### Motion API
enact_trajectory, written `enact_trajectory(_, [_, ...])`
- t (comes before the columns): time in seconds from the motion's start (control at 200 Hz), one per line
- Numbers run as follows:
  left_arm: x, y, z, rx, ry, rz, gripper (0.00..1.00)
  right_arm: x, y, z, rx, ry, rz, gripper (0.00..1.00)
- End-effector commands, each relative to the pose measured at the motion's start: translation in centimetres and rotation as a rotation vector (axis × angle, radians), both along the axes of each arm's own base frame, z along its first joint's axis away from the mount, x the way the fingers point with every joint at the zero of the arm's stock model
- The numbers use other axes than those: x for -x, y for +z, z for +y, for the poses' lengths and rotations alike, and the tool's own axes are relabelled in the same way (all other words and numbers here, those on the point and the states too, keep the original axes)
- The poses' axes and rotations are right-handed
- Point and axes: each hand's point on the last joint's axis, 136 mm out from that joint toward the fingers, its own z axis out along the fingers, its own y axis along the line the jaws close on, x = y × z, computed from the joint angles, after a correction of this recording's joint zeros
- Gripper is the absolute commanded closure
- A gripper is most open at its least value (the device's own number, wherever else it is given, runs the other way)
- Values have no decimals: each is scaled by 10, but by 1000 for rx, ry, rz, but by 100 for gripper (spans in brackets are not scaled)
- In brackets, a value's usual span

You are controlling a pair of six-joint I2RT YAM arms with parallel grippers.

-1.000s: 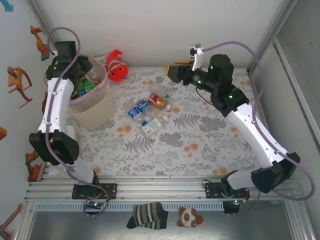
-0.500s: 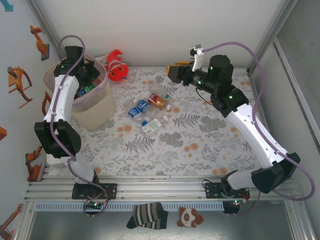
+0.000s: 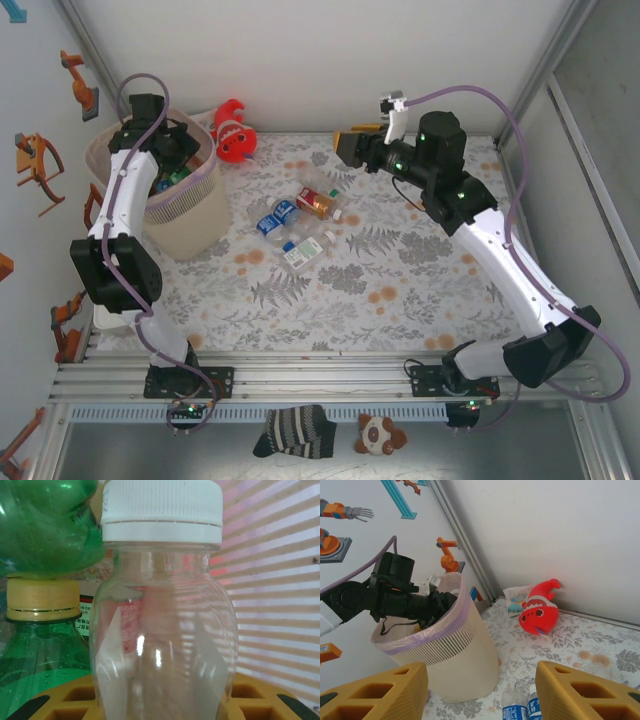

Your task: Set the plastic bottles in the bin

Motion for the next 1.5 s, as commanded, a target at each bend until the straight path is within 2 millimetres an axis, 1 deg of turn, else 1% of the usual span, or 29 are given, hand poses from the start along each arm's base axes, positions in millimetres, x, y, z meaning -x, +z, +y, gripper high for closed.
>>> enact_trajectory(0.0, [18, -63, -5, 44, -9, 208, 70, 7, 8, -4, -2, -8, -32, 42])
enact_trajectory(0.09, [18, -45, -5, 43, -12, 160, 65, 6, 9, -5, -3, -10, -31, 42])
enact_trajectory(0.235, [22, -8, 3, 14, 5, 76, 50, 6, 8, -4, -1, -12, -31, 42])
enact_trajectory(0.396, [28, 33, 10, -7, 15, -24, 43, 3, 7, -3, -6, -10, -25, 43])
enact_trajectory(0.546, [35, 60, 13, -14, 19, -90, 36, 4, 7, -3, -5, -10, -27, 43])
enact_trajectory(0.696, [37, 79, 15, -35, 8, -150, 35, 3, 6, -3, -2, -10, -25, 43])
enact_trajectory(0.776, [35, 84, 14, -41, -10, -175, 41, 3, 6, -3, -4, -11, -25, 43])
enact_trajectory(0.811, [34, 86, 13, -38, -18, -186, 45, 3, 6, -2, -4, -10, -25, 43])
enact_trajectory(0.881, [30, 88, 10, -27, -32, -200, 56, 3, 7, -2, -5, -9, -26, 43])
enact_trajectory(0.966, [22, 87, 4, 3, -54, -215, 67, 3, 6, -2, -2, -9, -27, 43])
enact_trajectory(1.031, [15, 84, -3, 36, -74, -219, 78, 2, 5, -2, 1, -10, -28, 43])
enact_trajectory(1.102, [8, 78, -12, 80, -106, -208, 88, 2, 3, -2, 4, -12, -26, 43])
enact_trajectory(1.187, [2, 63, -16, 113, -109, -171, 98, 1, 1, -2, 6, -12, -23, 43])
enact_trajectory(1.232, [1, 51, -12, 114, -80, -137, 100, 2, 1, -2, 9, -12, -23, 43])
enact_trajectory(1.382, [2, 11, -5, 104, -26, -43, 99, 2, 0, -3, 17, -14, -24, 43])
enact_trajectory(1.447, [3, -3, -6, 125, -16, -4, 99, 2, 0, -3, 18, -14, -22, 43])
enact_trajectory(1.492, [3, -8, -10, 157, -18, 4, 99, 3, 1, -4, 18, -15, -25, 43])
